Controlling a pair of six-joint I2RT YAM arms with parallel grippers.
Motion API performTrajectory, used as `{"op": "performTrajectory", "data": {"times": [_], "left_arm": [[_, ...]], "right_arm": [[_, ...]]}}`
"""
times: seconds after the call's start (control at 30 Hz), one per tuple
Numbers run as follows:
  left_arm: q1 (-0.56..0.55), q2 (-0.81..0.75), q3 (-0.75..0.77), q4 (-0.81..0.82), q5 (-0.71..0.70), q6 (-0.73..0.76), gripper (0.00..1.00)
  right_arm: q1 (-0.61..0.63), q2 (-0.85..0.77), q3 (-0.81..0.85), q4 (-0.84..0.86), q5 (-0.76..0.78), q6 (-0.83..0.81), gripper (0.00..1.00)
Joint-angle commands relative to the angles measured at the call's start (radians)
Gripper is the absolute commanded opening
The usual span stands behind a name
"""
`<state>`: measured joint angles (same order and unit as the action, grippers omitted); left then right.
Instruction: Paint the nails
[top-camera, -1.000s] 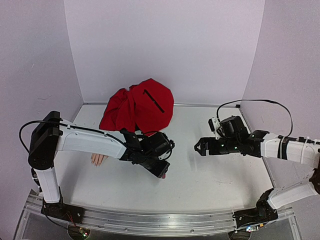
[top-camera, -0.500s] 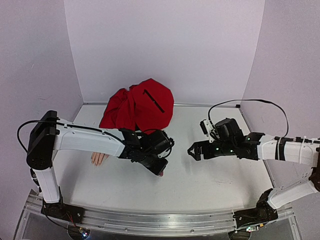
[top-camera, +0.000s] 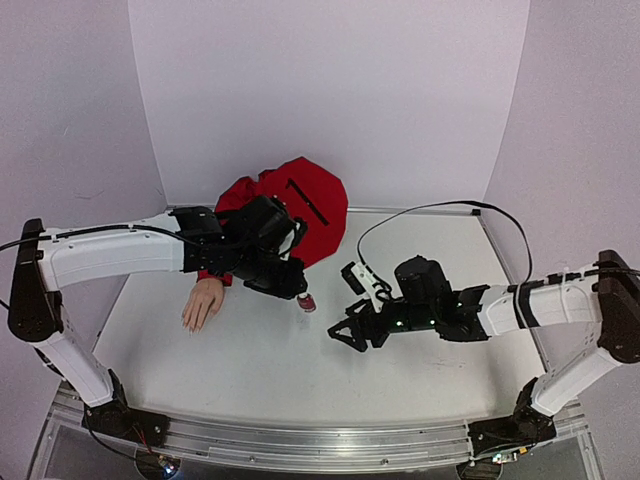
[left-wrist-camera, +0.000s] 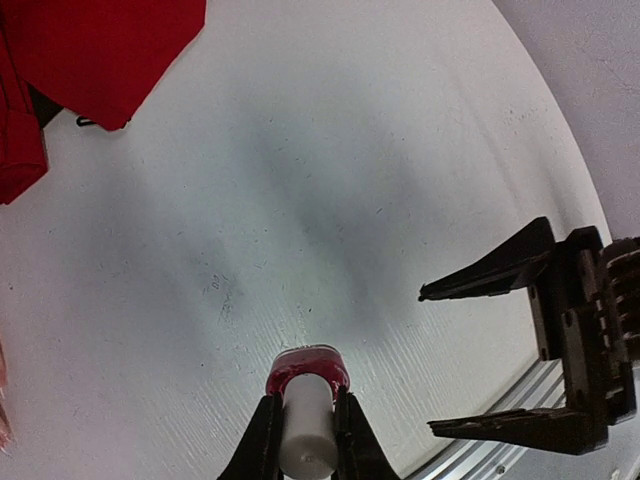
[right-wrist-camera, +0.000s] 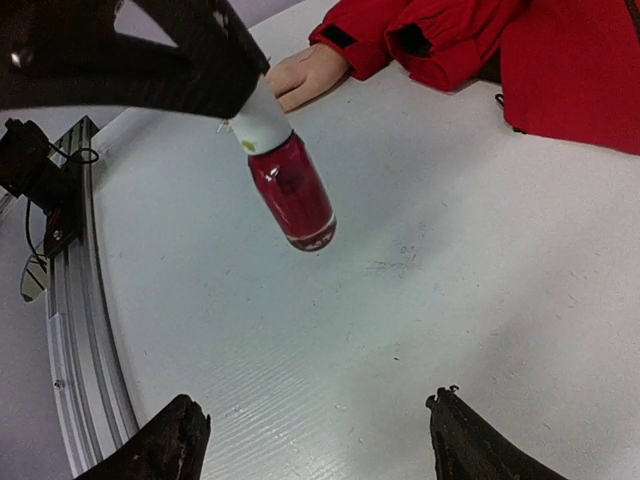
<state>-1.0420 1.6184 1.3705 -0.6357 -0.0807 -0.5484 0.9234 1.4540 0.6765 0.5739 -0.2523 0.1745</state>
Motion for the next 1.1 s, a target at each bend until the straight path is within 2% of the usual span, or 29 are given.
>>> {"op": "performTrajectory", "data": {"times": [0.0, 0.07, 0.17, 0.3, 0.43, 0.73, 0.83, 0.97, 1.03, 1.07], "left_arm": [[0.011, -0.057, 0.041, -0.032, 0.056, -0.067, 0.00], [0.017, -0.071, 0.041, -0.035, 0.075, -0.073, 0.00], [0.020, -0.091, 0.037, -0.035, 0.078, -0.083, 0.00], [0.023, -0.107, 0.032, -0.035, 0.107, -0.098, 0.00], [0.028, -0.113, 0.021, -0.035, 0.110, -0.109, 0.00], [0.038, -0.139, -0.002, -0.035, 0.104, -0.122, 0.00], [0.039, -0.141, -0.002, -0.034, 0.107, -0.122, 0.00], [0.042, -0.140, -0.005, -0.034, 0.111, -0.126, 0.00], [0.041, -0.137, -0.005, -0.033, 0.114, -0.128, 0.00], [0.043, -0.136, -0.004, -0.034, 0.118, -0.127, 0.00]], "right_arm": [[0.011, 0.047, 0.031, 0.206, -0.082, -0.072, 0.77], [0.012, 0.082, 0.055, 0.230, -0.100, -0.086, 0.75], [0.012, 0.146, 0.114, 0.248, -0.131, -0.095, 0.66], [0.016, 0.211, 0.161, 0.311, -0.133, -0.085, 0.60], [0.018, 0.247, 0.199, 0.344, -0.145, -0.075, 0.53], [0.020, 0.290, 0.229, 0.377, -0.191, -0.053, 0.33], [0.022, 0.291, 0.230, 0.392, -0.196, -0.042, 0.22], [0.021, 0.269, 0.220, 0.420, -0.207, -0.025, 0.12], [0.020, 0.262, 0.219, 0.422, -0.206, -0.020, 0.00], [0.021, 0.260, 0.216, 0.424, -0.202, -0.016, 0.00]]}}
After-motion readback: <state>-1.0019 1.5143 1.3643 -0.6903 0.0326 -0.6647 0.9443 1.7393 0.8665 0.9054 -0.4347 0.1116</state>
